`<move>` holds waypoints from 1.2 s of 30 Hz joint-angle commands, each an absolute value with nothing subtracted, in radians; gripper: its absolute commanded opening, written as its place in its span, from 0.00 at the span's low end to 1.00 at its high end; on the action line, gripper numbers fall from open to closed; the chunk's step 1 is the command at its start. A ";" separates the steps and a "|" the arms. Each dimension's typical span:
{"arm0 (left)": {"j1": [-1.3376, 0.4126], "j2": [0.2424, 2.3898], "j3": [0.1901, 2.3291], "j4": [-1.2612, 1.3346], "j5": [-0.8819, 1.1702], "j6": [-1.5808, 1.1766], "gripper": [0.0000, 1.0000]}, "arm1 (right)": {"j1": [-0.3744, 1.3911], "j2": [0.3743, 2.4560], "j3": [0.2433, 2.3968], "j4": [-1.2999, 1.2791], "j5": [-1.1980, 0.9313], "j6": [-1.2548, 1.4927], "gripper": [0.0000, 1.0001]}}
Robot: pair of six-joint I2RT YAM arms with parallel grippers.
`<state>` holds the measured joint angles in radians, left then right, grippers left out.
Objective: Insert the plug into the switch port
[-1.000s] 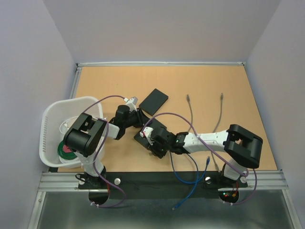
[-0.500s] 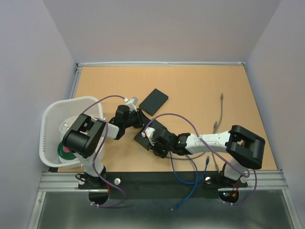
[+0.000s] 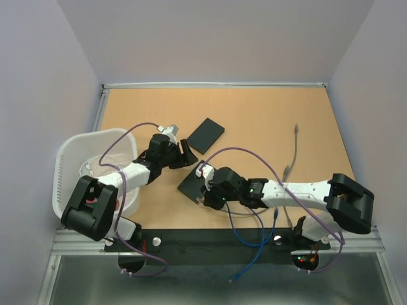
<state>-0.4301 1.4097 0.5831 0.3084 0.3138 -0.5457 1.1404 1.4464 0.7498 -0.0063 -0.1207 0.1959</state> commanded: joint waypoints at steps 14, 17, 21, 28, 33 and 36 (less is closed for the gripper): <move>-0.422 0.911 0.575 0.169 0.405 -0.603 0.64 | 1.025 1.109 0.555 0.319 -0.205 0.396 0.00; -0.423 0.807 0.471 0.317 0.541 -0.678 0.62 | 0.983 1.072 0.546 0.357 -0.268 0.434 0.00; -0.423 0.683 0.376 0.445 0.627 -0.741 0.62 | 0.968 1.042 0.561 0.402 -0.317 0.477 0.01; -0.423 0.561 0.336 0.543 0.663 -0.785 0.64 | 0.946 1.023 0.586 0.529 -0.406 0.572 0.00; -0.425 0.555 0.336 0.572 0.683 -0.788 0.64 | 0.945 1.042 0.589 0.586 -0.425 0.612 0.00; -0.426 0.545 0.325 0.603 0.695 -0.808 0.64 | 0.943 1.060 0.583 0.626 -0.439 0.638 0.01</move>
